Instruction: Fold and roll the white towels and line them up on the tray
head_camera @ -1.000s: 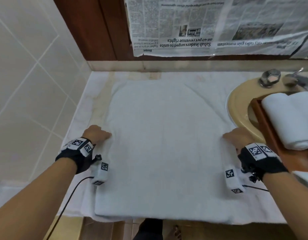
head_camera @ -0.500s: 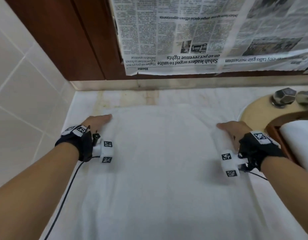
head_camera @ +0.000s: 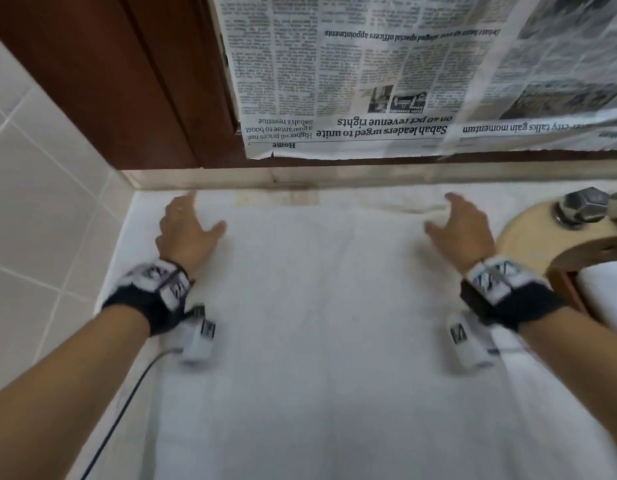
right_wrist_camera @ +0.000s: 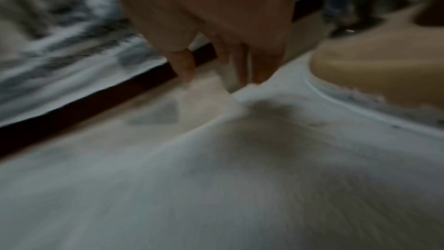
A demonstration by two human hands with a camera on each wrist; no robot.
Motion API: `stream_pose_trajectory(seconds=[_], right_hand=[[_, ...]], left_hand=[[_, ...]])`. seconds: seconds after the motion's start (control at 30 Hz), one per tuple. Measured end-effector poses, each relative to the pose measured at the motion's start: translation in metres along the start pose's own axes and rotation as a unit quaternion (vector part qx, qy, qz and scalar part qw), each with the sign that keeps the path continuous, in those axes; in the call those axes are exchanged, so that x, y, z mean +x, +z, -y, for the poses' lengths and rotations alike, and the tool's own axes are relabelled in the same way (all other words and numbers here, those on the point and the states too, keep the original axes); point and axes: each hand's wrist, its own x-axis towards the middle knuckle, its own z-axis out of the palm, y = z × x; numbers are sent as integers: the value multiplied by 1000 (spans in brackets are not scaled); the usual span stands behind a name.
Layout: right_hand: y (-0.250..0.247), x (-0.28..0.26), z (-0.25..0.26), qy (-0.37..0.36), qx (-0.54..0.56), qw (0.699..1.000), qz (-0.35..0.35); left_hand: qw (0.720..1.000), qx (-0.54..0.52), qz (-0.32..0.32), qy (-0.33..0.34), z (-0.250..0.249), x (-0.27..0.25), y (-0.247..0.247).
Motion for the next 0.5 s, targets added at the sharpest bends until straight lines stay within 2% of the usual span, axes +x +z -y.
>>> stream_pose_trajectory(seconds=[0.07, 0.13, 0.17, 0.23, 0.33, 0.5], right_hand=[[21, -38, -4, -106, -84, 988, 75], [39, -55, -17, -105, -155, 966, 178], [44, -54, -24, -94, -174, 958, 207], [44, -42, -33, -91, -199, 949, 227], [39, -23, -35, -85, -213, 944, 236], [33, -24, -20, -49, -198, 956, 208]], left_hand=[[979, 135, 109, 103, 5, -37, 11], [939, 232, 226, 114, 16, -59, 23], [926, 261, 252, 108, 20, -62, 27], [917, 282, 263, 105, 23, -57, 31], [919, 283, 250, 112, 20, -36, 36], [919, 288, 246, 112, 2, -7, 41]])
